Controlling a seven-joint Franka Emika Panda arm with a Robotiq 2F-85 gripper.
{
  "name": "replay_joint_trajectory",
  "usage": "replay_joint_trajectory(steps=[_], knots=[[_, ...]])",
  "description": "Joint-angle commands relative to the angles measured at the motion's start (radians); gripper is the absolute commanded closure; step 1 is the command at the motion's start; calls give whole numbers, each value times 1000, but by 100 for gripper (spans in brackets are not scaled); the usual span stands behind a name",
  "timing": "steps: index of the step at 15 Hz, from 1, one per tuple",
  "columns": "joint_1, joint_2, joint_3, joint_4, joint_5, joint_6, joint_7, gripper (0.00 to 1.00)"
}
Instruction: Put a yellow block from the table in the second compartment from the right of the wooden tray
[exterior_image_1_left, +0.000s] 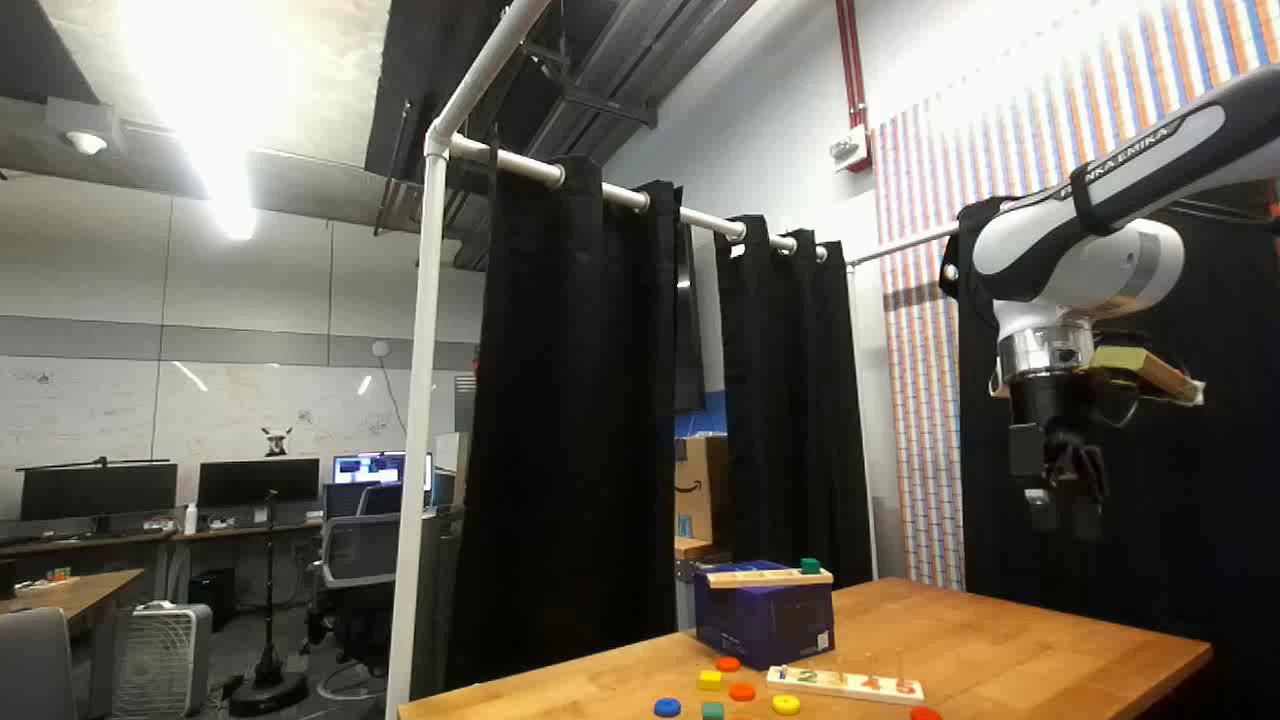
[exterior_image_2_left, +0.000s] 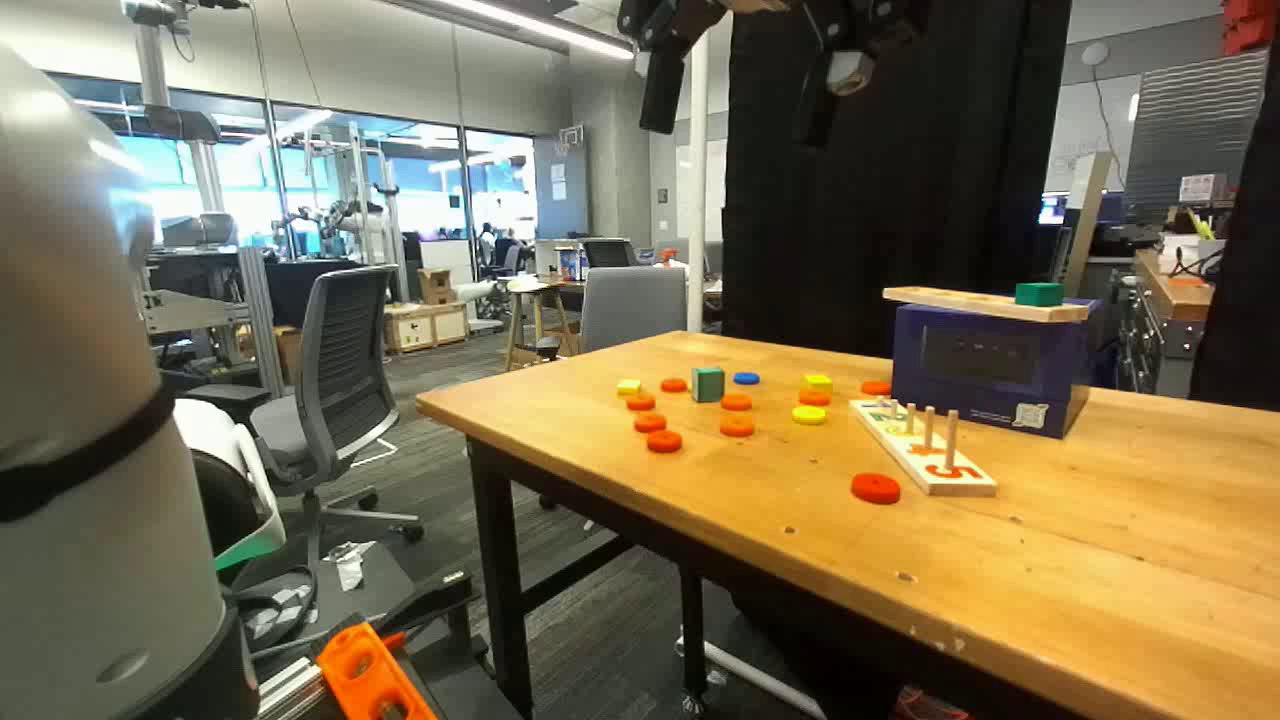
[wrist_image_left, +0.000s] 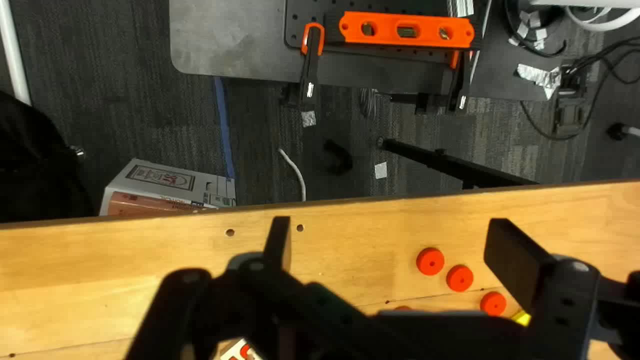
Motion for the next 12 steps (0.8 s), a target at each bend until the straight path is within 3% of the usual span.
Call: replay_joint_trajectory(steps=[1,8,12], knots=[[-12,3,9,4,6,0,-6,0],[-5,1,10,12,16,-2,-9,0],[4,12,86,25,74,-7,114,0]])
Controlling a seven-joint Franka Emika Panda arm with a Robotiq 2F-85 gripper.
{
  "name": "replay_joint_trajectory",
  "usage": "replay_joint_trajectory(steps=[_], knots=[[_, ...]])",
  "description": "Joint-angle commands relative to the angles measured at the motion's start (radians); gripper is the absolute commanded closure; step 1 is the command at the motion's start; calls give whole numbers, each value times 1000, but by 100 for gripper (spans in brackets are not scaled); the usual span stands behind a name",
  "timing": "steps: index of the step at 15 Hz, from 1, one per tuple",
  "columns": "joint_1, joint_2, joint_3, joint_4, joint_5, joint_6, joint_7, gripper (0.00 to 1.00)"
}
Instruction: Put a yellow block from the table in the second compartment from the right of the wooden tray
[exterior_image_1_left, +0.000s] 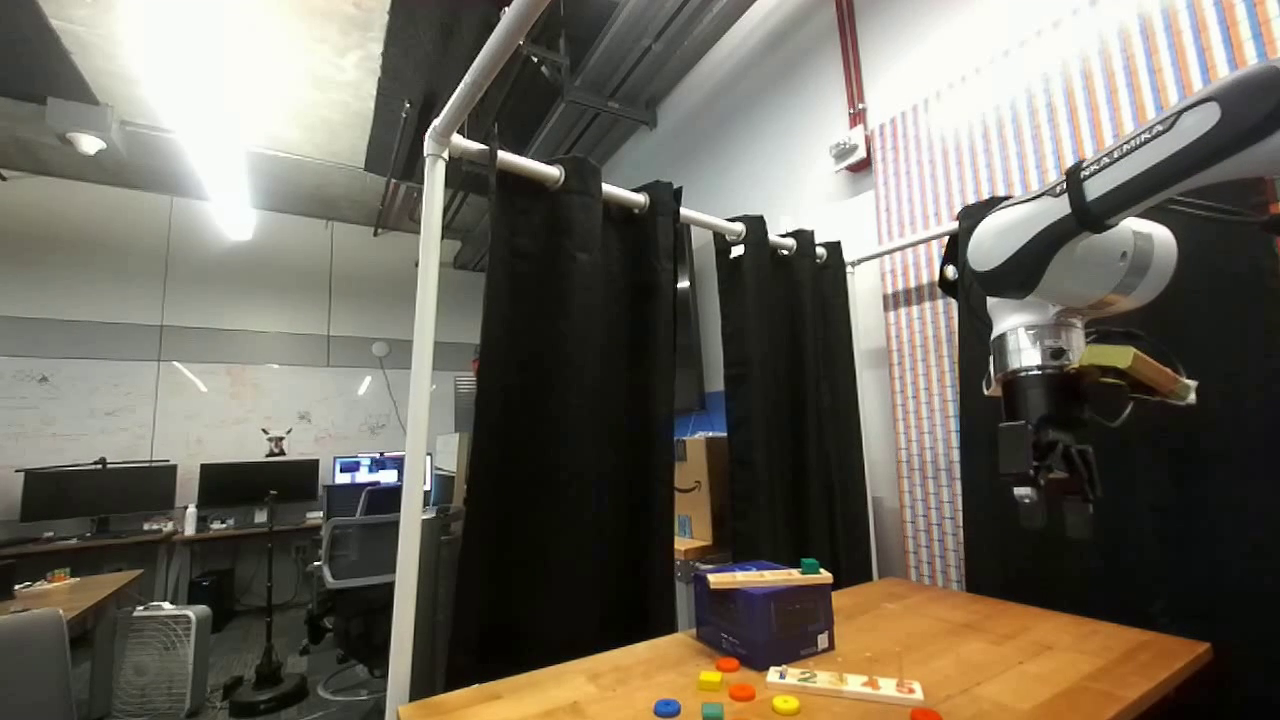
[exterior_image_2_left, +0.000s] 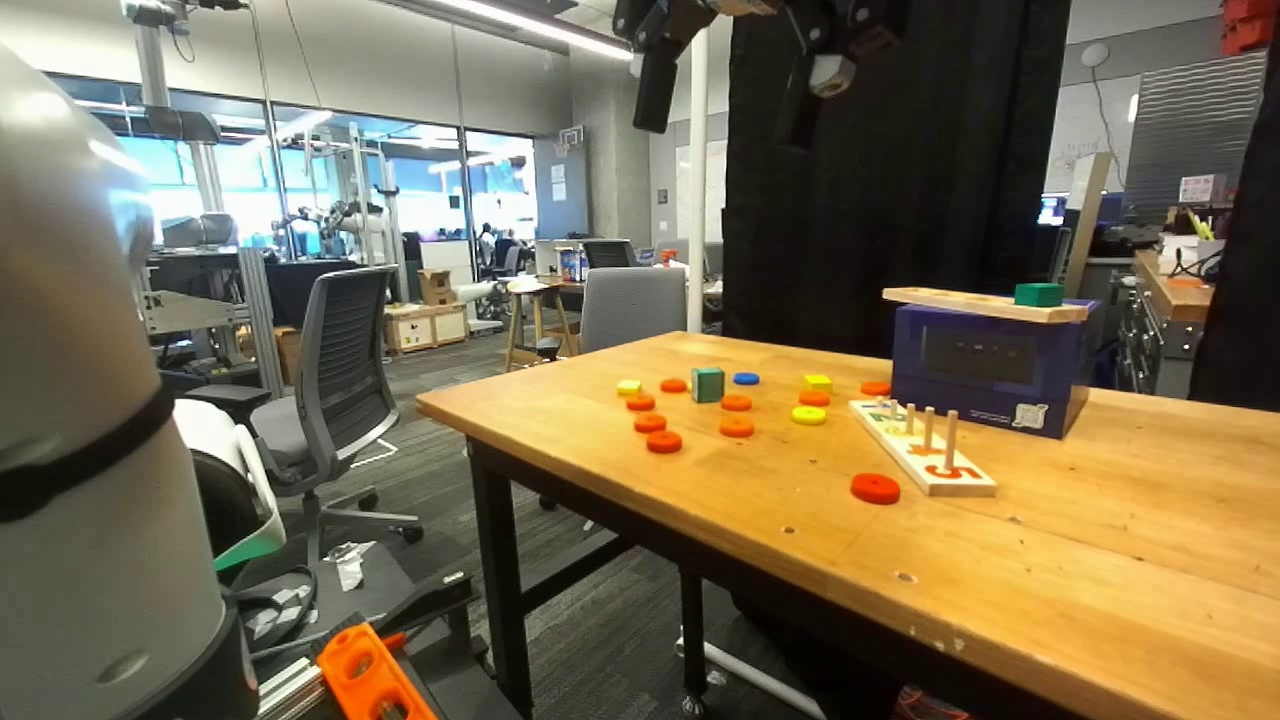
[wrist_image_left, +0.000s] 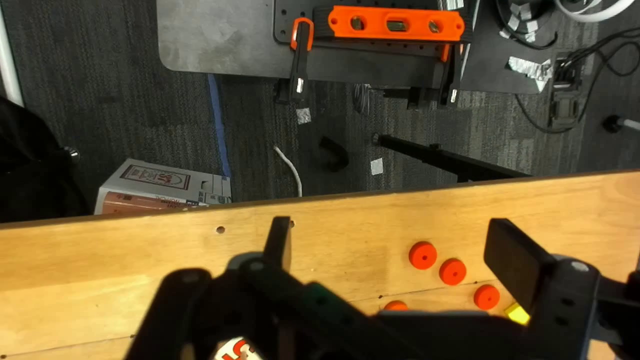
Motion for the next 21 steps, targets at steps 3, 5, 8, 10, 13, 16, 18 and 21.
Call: replay_joint_trajectory(steps=[3,5,8,10,13,16,18,21], knots=[[27,54,142,59,97,1,176,0],[35,97,207,88,112,13,262,0],[50,186,302,141,120,36,412,0],[56,245,344,181,129,40,497,0],[73,333,392,241,134,42,575,0],[103,413,427,271,120,115,572,0],[127,467,447,290,102,169,547,0],[167,553,478,315,91,237,533,0]])
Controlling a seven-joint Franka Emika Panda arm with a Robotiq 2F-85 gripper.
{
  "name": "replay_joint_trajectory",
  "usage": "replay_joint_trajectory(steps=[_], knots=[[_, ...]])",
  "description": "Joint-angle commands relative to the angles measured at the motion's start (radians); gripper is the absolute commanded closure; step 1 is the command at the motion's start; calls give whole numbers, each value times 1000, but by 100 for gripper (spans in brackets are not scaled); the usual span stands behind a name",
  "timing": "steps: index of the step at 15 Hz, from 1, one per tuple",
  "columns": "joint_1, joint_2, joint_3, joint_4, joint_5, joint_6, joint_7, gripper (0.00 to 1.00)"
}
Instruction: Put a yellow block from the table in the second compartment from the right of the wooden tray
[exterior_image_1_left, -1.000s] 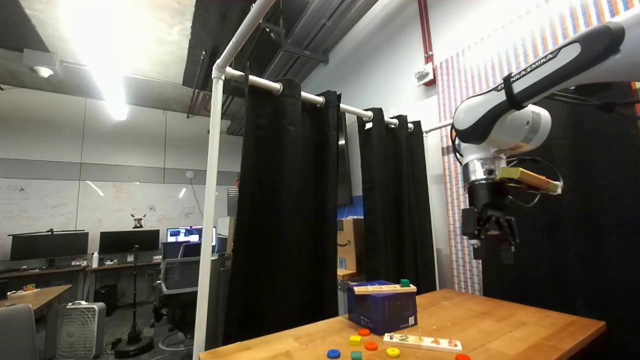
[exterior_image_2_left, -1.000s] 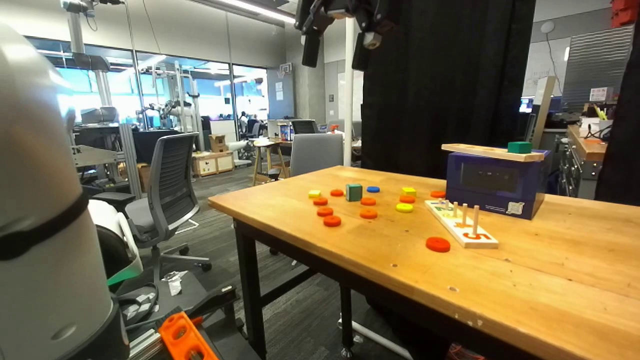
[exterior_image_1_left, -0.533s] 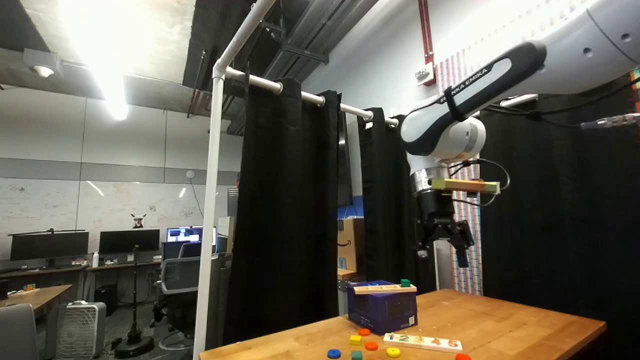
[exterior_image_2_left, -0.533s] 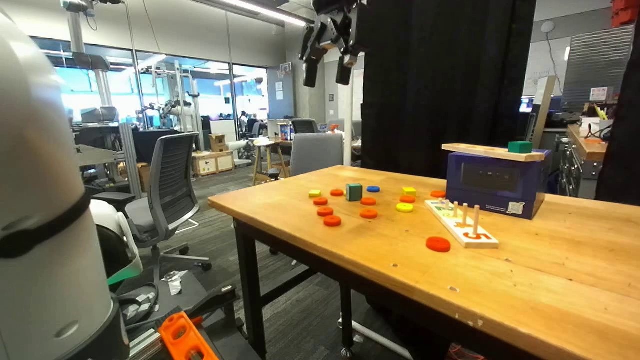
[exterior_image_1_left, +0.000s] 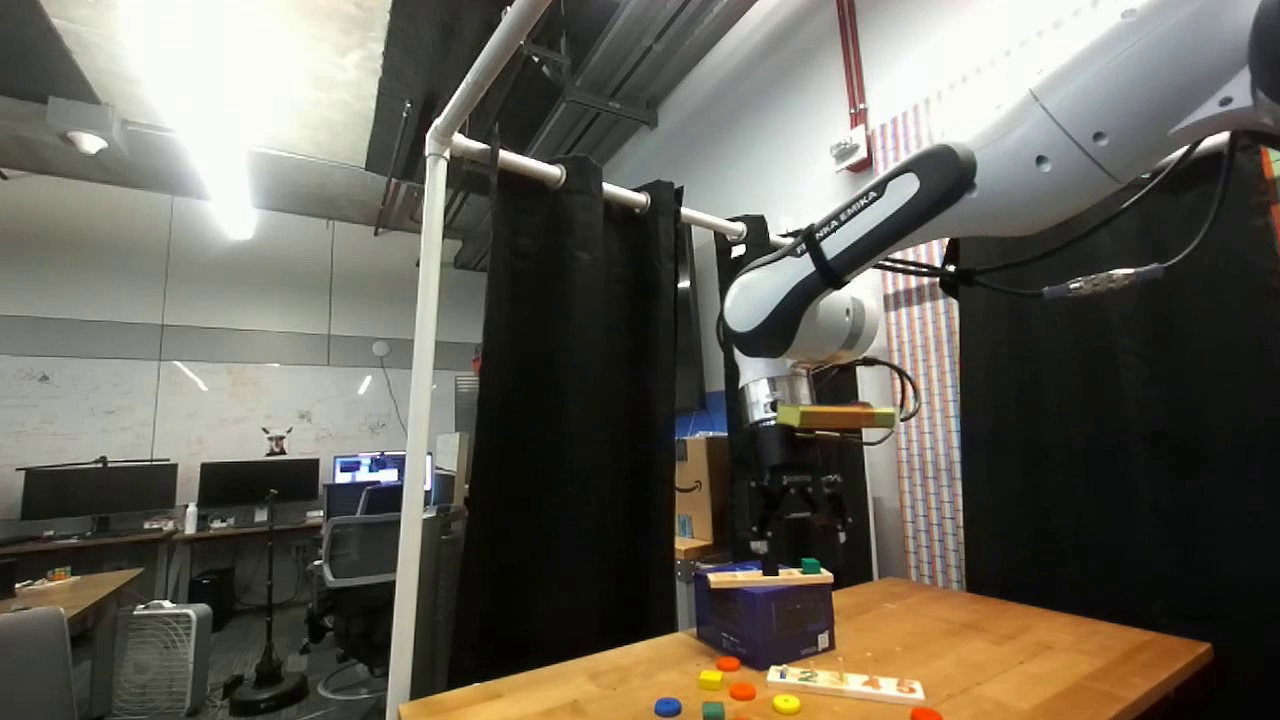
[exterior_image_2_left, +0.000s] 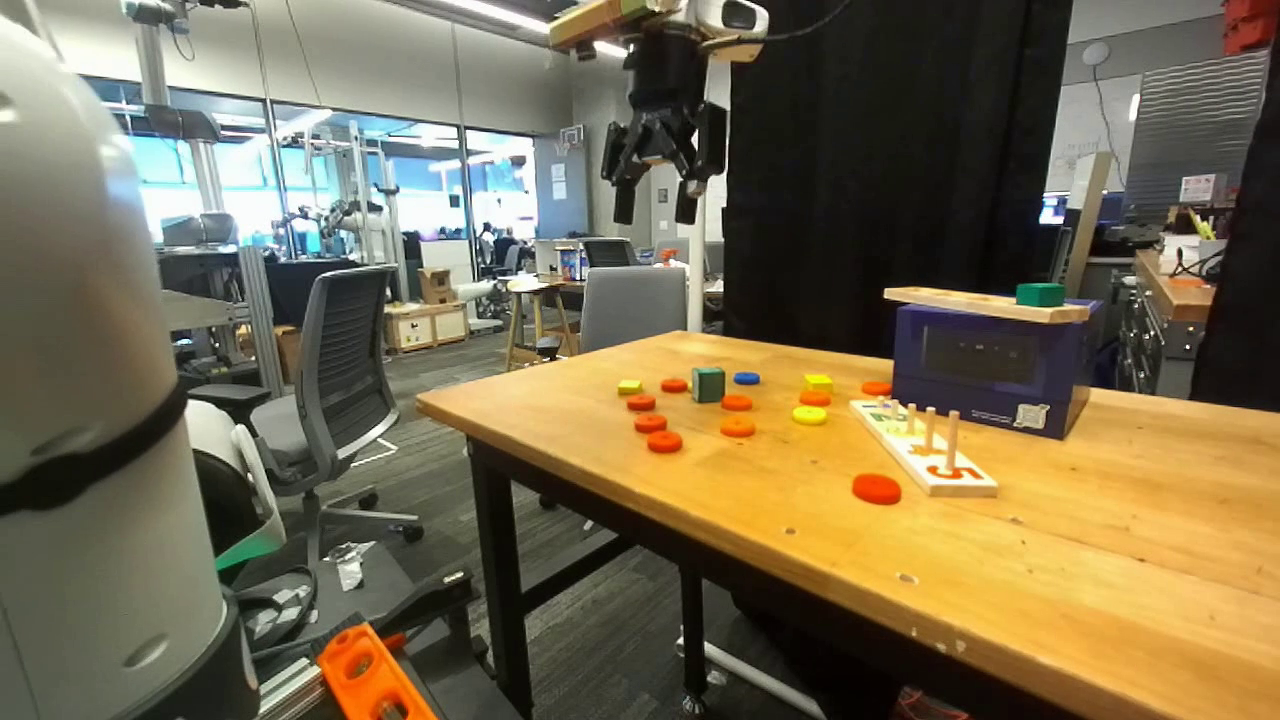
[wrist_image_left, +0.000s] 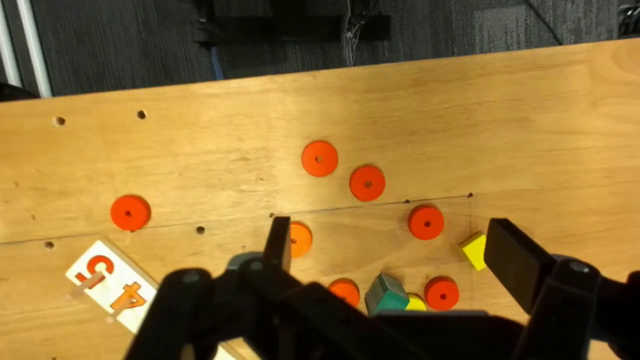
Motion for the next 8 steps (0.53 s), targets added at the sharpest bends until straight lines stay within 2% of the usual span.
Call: replay_joint_trajectory(steps=[1,6,8], knots=[[51,116,30,70,-15,62,-21,0],[103,225,57,98,-16,144,-75,0],[113,248,59,86,-53,211,-99,0]])
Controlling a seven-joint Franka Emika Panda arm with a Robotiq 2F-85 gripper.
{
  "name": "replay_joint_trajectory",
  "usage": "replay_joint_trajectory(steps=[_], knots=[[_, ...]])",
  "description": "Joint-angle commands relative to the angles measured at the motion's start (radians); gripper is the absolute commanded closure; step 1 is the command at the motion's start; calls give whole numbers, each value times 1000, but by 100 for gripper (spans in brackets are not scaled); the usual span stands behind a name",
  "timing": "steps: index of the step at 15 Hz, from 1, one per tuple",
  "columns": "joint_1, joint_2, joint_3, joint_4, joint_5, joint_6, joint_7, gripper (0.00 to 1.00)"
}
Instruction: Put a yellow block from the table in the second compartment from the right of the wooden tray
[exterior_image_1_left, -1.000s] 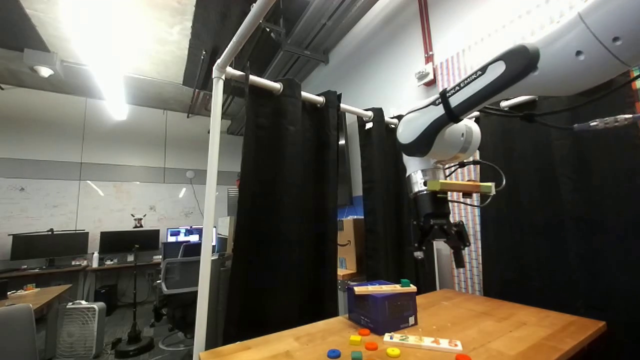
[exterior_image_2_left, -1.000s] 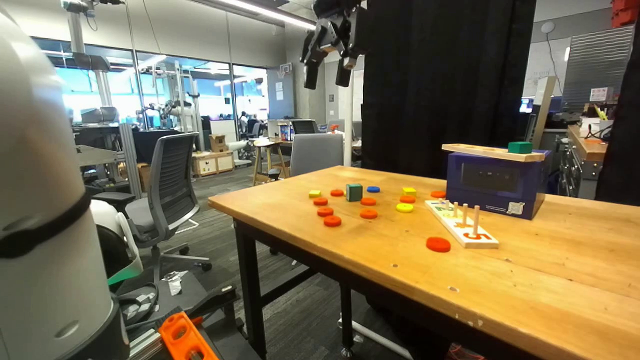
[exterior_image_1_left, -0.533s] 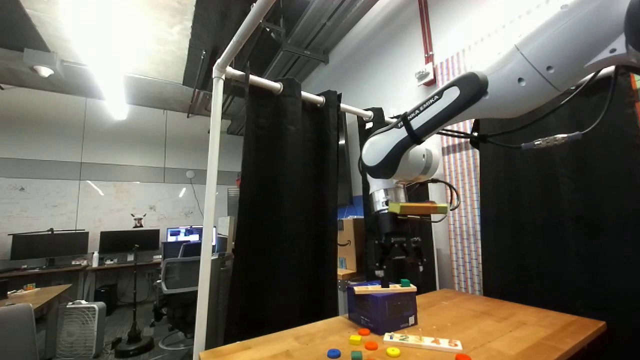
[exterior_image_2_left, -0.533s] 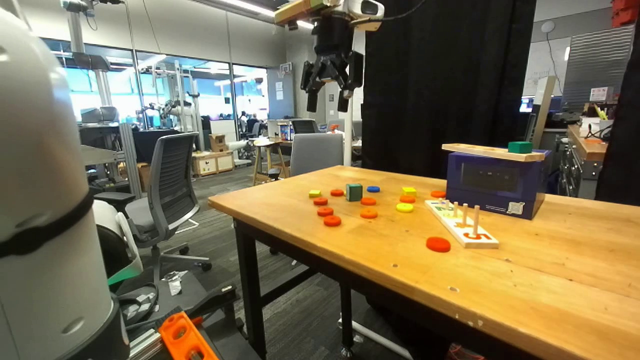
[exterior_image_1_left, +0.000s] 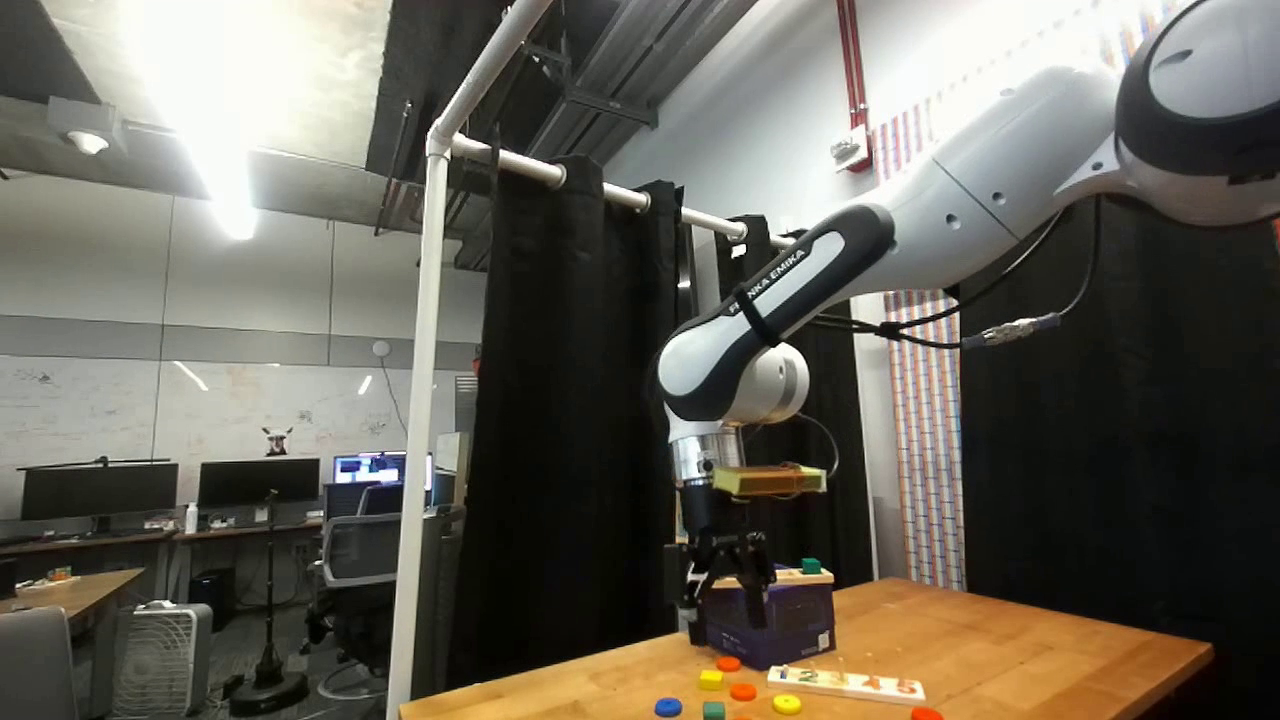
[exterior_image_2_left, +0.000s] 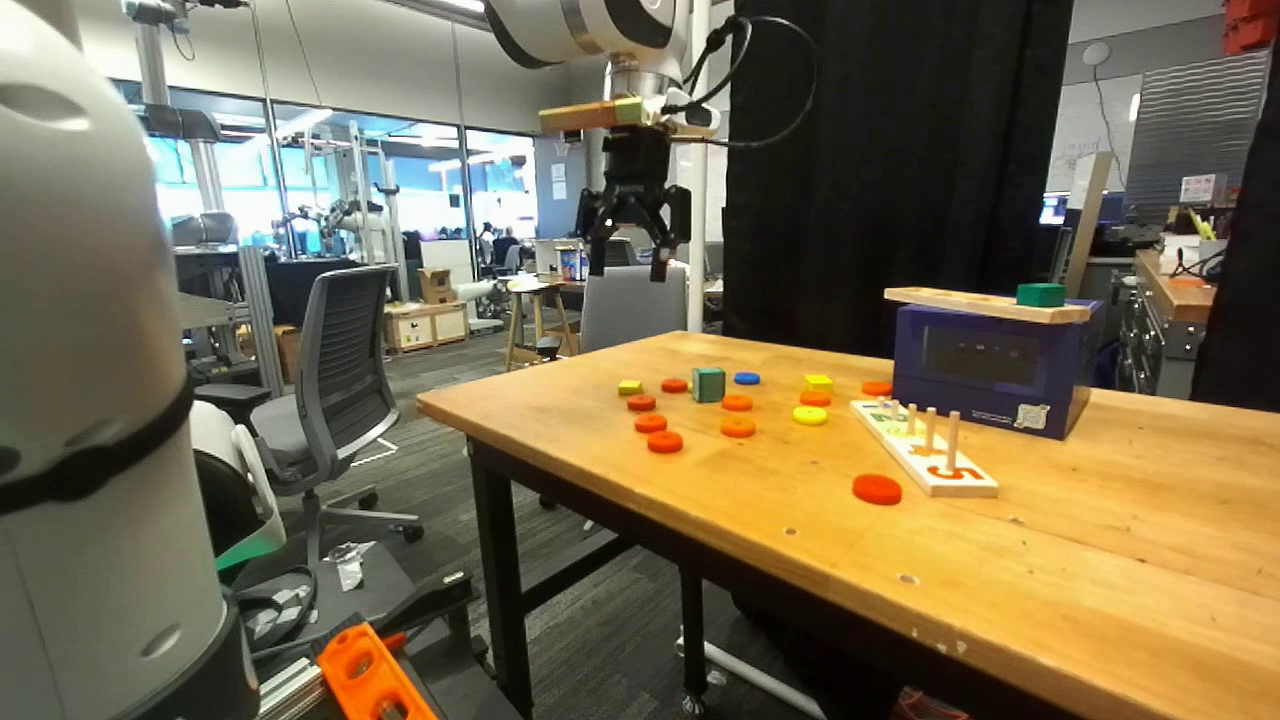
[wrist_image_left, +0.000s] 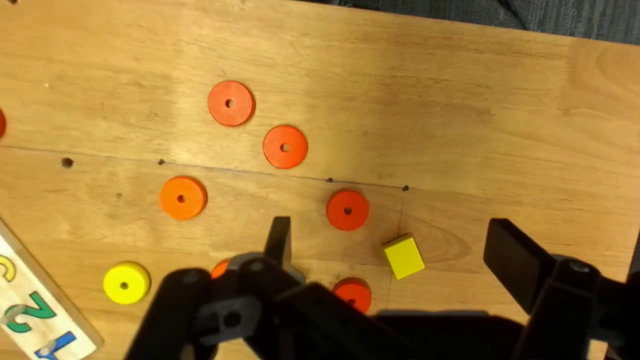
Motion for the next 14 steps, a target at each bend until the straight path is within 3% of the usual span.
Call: replay_joint_trajectory(steps=[1,6,14], knots=[[18,53,1,21,-60,94,-57,0],[23,108,-2,-14,-118,237,-111,0],[47,194,15,-34,-113,351,-171,0]])
